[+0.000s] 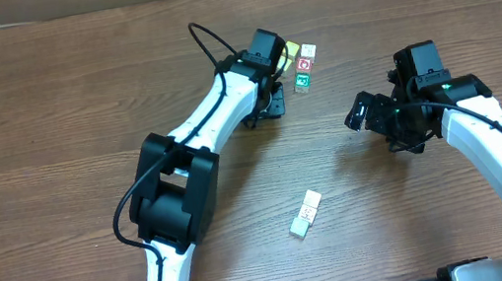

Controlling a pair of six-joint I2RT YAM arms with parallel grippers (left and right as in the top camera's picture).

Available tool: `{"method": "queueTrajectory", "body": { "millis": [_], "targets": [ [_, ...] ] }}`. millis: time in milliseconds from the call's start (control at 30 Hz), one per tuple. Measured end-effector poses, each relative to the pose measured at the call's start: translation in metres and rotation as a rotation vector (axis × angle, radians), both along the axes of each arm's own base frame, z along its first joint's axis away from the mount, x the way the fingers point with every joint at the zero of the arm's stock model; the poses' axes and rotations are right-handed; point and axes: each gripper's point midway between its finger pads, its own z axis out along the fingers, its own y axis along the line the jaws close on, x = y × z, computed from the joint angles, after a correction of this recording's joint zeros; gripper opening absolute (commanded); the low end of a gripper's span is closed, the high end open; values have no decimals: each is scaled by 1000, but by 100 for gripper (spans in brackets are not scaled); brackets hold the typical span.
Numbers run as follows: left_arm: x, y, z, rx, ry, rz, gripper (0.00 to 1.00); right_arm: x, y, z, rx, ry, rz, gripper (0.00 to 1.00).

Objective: Flip 3 blocks

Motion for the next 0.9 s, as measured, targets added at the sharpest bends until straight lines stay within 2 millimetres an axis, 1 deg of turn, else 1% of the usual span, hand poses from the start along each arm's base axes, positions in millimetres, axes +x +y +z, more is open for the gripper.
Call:
{"method": "queueTrajectory", "body": {
  "millis": [133,167,233,267,400,467,500,567,667,700,800,900],
  "targets": [
    [3,0,1,-11,-8,5,36,0,0,0,0,0,0,100],
    [4,-1,1,-14,-12,2,34,0,0,0,0,-1,0,100],
    [4,-3,1,-18,-15,1,26,0,0,0,0,0,0,100],
    [4,-4,1,-20,-13,4,24,0,0,0,0,-1,0,100],
    [1,-2,1,-14,1,4,24,0,0,0,0,0,-1,100],
    [-5,1,0,-1,25,2,23,0,0,0,0,0,0,100],
    [-9,3,0,8,42,1,21,0,0,0,0,0,0,100],
    [-19,9,-1,33,85,-2,20,0,0,0,0,0,0,100],
    [-42,21,0,81,179,-3,25,0,0,0,0,0,0,100],
    [-52,25,1,102,217,-5,27,0,0,0,0,0,0,100],
    [-82,36,5,165,325,-19,28,0,0,0,0,-1,0,100],
    [-113,40,14,224,416,-50,28,0,0,0,0,0,-1,100]
  ]
}}
